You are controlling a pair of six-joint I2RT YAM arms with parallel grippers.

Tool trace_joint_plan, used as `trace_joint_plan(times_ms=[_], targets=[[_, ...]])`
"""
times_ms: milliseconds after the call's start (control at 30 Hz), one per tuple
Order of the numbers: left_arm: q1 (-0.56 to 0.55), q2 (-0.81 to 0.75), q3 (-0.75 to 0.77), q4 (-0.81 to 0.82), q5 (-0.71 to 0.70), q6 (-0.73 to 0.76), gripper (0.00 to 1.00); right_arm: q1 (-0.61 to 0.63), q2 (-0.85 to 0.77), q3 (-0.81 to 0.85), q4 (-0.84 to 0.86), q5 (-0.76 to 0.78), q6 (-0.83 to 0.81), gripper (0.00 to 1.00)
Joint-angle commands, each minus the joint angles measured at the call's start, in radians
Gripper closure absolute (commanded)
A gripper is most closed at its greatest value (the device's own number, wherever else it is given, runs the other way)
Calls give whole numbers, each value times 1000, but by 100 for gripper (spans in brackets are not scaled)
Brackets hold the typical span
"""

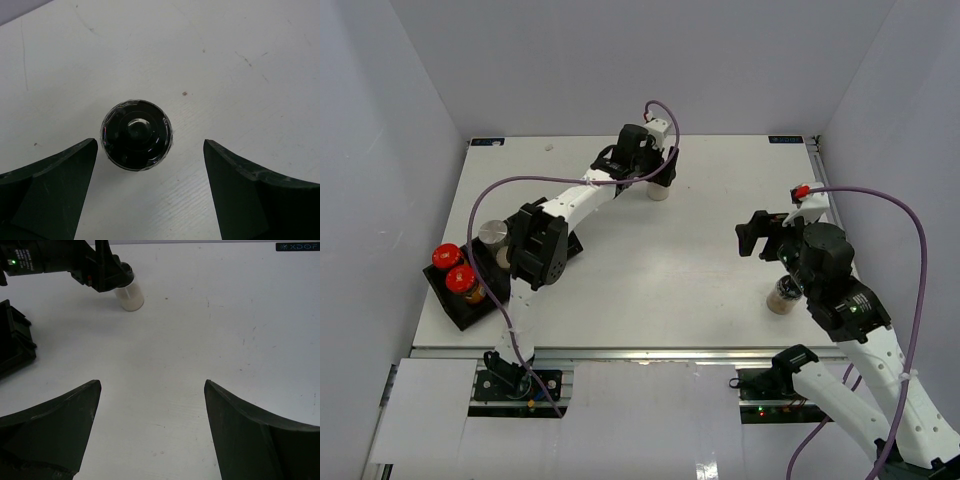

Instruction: Organize the condiment bottles

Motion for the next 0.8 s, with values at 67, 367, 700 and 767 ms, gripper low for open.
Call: trace_joint_plan(times_ms=[67,367,700,767], targets=[[6,35,81,6,-21,22,2,-3,-36,21,44,22,-57,10],[3,87,112,3,-1,31,2,-3,-47,17,52,27,-62,10],[-12,113,118,0,-6,33,27,-3,-78,-3,61,54,-70,10],[-13,111,116,-1,-9,33,34,-3,-80,-5,63,59,-71,10]])
